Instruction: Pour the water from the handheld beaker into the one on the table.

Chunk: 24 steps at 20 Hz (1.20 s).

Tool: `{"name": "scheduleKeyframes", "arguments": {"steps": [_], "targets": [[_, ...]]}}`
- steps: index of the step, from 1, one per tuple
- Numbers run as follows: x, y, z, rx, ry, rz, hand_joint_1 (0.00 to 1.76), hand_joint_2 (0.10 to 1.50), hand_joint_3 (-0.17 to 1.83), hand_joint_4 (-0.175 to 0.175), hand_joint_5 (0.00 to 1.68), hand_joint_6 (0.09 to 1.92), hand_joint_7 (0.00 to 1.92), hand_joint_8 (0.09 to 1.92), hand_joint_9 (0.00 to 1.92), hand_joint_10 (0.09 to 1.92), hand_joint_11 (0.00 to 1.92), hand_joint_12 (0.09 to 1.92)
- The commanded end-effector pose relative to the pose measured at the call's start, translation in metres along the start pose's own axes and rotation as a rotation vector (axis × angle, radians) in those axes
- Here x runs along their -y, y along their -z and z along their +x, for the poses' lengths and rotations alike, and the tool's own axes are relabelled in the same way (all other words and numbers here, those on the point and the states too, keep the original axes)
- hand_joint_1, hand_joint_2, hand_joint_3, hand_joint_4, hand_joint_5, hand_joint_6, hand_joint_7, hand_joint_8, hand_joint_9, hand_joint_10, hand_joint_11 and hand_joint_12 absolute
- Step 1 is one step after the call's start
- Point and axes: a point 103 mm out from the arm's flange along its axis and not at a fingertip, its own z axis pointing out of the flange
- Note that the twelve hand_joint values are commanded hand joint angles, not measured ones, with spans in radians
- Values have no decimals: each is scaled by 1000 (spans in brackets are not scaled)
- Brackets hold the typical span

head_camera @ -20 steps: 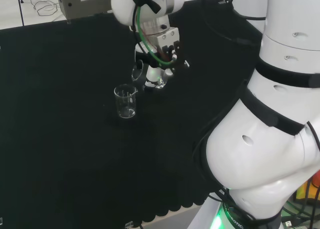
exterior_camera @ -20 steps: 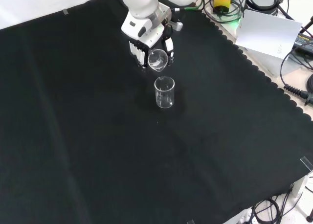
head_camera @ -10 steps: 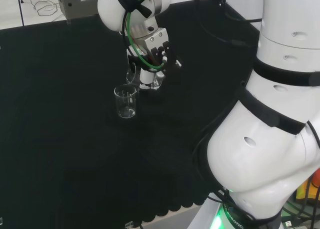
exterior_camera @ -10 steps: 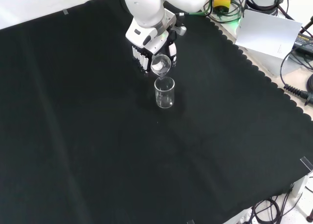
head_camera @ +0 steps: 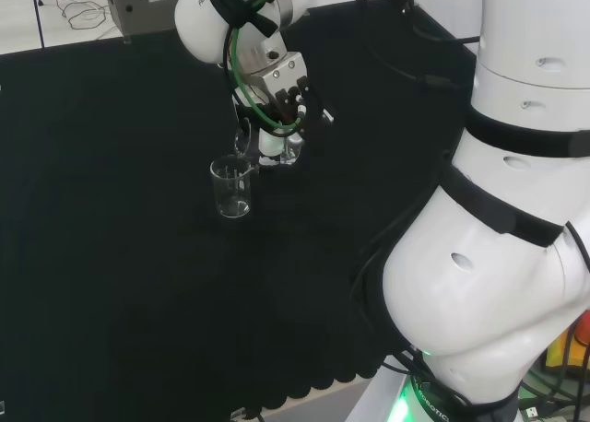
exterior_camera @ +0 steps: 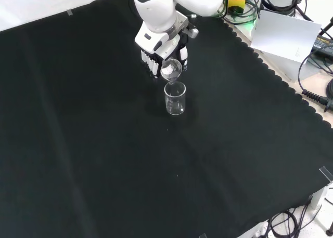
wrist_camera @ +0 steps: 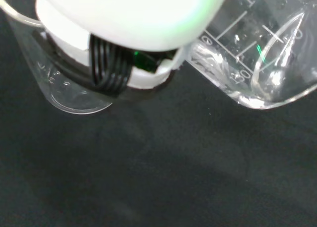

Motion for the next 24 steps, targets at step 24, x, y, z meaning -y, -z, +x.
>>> {"name": "scheduleKeyframes", "arguments": {"steps": [24], "targets": [[-4,11,8,191,-10,98,1324,629,632,-175,1349,487,1415,441,1779,233,1345,636]]}}
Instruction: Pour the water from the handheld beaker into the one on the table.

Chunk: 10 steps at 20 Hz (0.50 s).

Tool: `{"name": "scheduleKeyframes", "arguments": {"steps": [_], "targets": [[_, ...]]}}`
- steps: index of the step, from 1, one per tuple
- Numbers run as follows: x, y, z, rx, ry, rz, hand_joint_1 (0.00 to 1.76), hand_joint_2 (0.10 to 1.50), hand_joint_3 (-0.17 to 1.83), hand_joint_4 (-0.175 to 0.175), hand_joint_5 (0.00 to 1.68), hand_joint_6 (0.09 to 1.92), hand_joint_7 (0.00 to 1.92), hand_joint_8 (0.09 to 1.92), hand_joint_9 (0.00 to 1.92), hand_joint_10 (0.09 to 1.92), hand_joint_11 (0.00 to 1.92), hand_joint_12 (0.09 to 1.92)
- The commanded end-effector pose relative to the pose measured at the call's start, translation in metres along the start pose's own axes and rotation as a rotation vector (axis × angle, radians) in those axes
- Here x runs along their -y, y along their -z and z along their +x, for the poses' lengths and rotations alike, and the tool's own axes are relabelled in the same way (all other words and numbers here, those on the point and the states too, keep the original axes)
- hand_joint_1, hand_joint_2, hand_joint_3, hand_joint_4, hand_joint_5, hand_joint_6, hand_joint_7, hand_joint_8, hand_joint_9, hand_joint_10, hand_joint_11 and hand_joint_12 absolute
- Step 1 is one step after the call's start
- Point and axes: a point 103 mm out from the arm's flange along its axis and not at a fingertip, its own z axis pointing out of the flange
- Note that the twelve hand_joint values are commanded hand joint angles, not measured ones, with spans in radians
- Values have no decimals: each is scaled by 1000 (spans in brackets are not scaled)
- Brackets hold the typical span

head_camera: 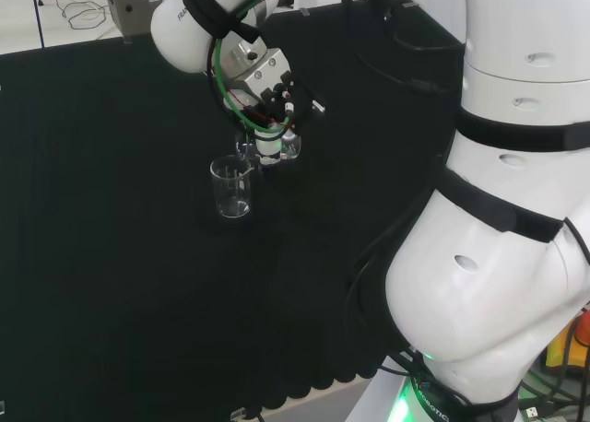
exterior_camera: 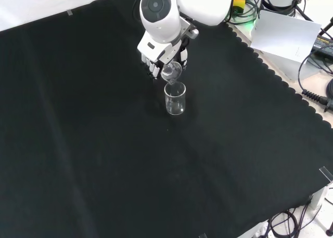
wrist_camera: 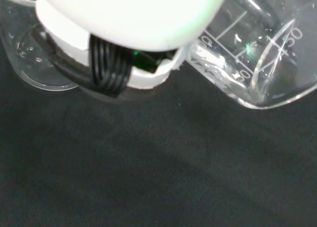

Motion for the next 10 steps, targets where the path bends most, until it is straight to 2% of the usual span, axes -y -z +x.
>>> {"name": "scheduleKeyframes", "arguments": {"steps": [1,4,10], "targets": [[0,2,2,26,7,20,1324,629,633,-175,1349,488,1415,442,1779,234,1345,636],[0,6,6,28,-1,27,1324,629,634,-175,1348,490,1414,444,1779,236,1344,636],[2,12,8,26,22,11,1324,628,636,-175,1346,494,1412,449,1777,240,1343,636]]}}
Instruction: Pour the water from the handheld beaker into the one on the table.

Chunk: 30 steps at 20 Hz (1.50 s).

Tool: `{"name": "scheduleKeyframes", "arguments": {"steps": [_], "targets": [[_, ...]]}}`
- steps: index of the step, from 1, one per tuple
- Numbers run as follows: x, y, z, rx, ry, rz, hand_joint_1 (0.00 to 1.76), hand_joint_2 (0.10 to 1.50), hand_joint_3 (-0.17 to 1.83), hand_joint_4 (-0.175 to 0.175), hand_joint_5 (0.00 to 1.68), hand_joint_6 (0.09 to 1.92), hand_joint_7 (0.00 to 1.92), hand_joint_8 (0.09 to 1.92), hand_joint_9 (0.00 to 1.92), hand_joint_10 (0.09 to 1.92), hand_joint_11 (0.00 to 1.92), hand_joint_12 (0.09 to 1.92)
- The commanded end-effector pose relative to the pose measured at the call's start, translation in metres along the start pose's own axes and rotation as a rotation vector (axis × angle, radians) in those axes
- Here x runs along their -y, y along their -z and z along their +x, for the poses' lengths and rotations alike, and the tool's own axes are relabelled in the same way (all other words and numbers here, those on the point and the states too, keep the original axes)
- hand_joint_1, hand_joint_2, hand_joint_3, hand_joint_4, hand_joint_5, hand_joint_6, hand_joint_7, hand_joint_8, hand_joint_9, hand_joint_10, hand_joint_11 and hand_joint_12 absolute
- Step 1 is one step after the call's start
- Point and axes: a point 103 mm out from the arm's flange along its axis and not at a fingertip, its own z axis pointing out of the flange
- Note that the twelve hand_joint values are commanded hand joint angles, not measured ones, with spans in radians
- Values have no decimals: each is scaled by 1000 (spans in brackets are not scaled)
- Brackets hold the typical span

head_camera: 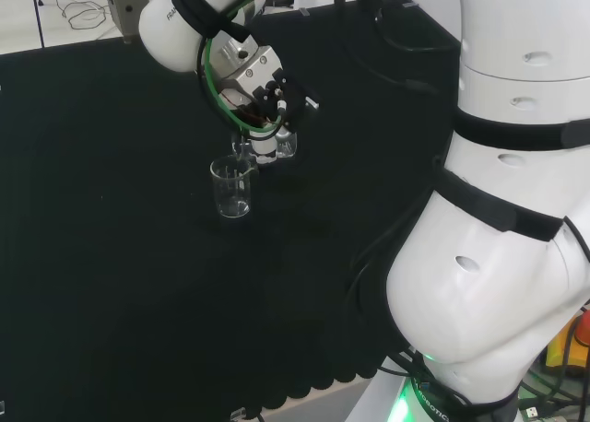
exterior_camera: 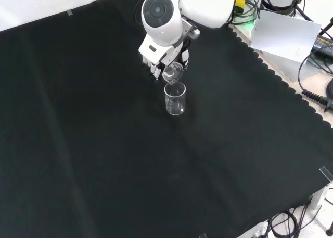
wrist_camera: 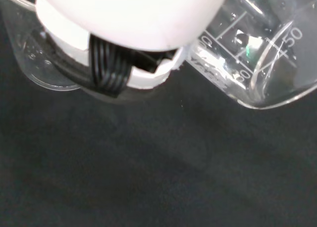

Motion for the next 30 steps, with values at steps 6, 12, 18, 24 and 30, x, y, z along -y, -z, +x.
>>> {"name": "scheduleKeyframes", "arguments": {"steps": [6,12,18,24,30], "targets": [[0,6,5,28,20,23,1324,627,639,-175,1345,498,1411,453,1775,244,1343,637],[-2,6,5,41,19,50,1324,626,641,-175,1344,501,1409,457,1773,248,1344,639],[-3,8,11,55,20,59,1324,625,643,-175,1343,505,1408,461,1772,252,1344,639],[-2,7,8,89,14,62,1324,625,645,-175,1341,508,1407,464,1770,256,1344,640],[-3,5,1,96,2,79,1324,624,647,-175,1340,511,1405,467,1769,260,1344,640]]}}
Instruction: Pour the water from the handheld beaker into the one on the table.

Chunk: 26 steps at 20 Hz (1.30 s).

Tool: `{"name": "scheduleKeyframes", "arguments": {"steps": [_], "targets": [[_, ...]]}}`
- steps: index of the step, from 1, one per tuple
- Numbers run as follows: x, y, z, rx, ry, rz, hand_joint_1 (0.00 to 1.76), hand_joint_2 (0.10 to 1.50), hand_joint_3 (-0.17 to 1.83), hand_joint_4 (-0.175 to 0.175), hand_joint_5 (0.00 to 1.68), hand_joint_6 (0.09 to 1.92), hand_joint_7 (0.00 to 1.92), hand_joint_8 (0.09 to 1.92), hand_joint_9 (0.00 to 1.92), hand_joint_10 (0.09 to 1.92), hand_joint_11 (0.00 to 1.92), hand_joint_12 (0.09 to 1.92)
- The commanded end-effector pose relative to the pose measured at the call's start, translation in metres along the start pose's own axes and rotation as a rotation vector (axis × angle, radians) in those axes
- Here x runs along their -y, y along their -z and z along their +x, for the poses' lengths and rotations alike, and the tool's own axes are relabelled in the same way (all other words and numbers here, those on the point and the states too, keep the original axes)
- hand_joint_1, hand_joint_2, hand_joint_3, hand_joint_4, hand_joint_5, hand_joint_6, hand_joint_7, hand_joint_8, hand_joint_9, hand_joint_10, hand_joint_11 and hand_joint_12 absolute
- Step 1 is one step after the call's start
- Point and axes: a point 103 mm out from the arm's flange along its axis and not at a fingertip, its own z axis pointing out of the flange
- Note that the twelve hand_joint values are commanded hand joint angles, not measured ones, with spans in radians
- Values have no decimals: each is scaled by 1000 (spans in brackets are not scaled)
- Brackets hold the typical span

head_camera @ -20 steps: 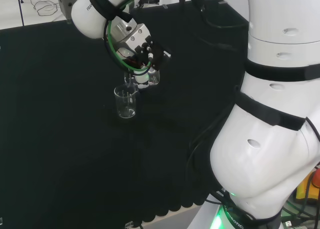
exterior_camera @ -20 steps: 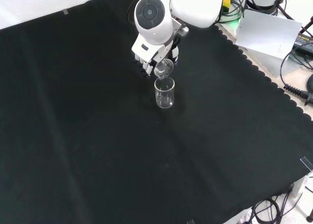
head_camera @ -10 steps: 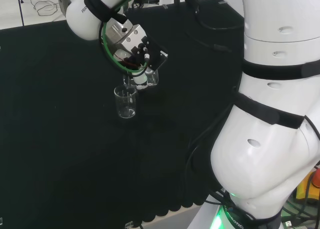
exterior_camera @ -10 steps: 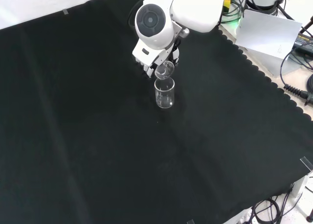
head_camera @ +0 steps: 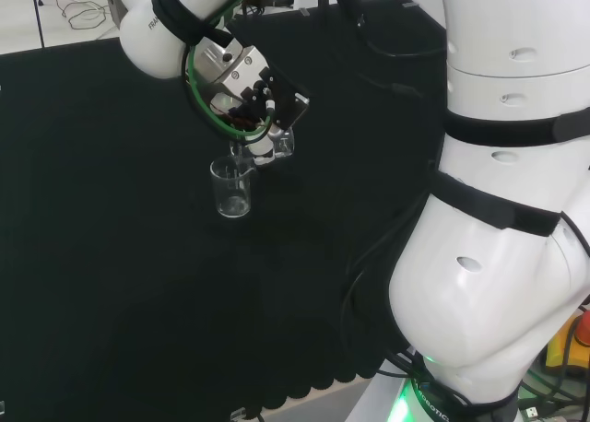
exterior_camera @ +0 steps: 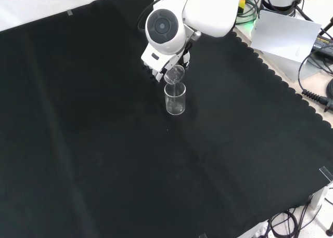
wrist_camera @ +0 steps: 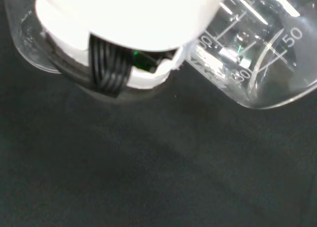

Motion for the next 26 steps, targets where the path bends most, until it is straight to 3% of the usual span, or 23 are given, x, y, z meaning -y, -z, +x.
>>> {"name": "scheduleKeyframes", "arguments": {"steps": [1,26], "targets": [[0,0,-5,9,-9,17,1324,624,647,-175,1340,511,1405,468,1769,261,1344,641],[2,15,8,65,-16,61,1323,621,655,-175,1336,521,1401,479,1763,278,1347,643]]}}
